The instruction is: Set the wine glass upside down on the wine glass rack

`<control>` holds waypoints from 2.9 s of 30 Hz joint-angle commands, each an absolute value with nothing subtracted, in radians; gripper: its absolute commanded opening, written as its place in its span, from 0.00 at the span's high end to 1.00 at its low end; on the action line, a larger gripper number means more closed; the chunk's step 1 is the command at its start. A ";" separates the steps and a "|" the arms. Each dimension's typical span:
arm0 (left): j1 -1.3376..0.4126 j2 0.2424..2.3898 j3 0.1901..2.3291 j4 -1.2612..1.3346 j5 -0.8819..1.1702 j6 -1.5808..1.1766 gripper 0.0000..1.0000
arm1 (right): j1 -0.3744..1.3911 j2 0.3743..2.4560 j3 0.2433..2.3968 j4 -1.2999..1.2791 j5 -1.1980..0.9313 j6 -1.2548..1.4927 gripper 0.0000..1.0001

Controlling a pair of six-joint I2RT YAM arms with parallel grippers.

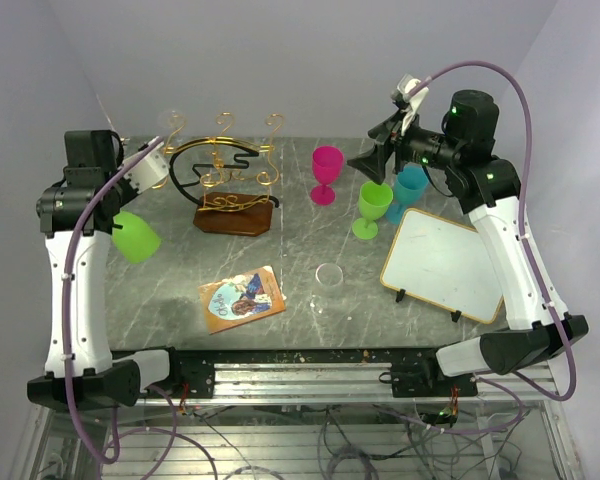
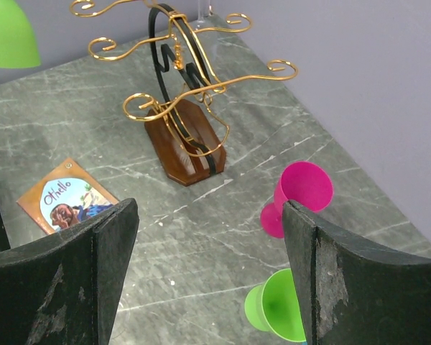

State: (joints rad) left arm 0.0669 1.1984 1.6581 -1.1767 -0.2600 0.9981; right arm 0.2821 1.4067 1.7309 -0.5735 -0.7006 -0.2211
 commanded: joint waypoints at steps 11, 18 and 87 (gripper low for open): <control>0.072 1.273 1.454 -0.643 -0.390 1.192 0.93 | 0.248 1.391 1.699 -0.525 -0.732 -0.194 0.19; 0.065 1.296 1.407 -0.530 -0.283 1.222 0.93 | 0.242 1.390 1.693 -0.522 -0.738 -0.195 0.19; -0.077 1.323 1.445 -0.757 0.004 1.270 0.93 | 0.213 1.382 1.637 -0.478 -0.790 -0.170 0.19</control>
State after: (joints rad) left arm -0.0692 1.3499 1.4120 -0.7155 -0.0360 1.2827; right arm 0.2222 1.4059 1.6524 -0.5049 -0.7757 -0.1791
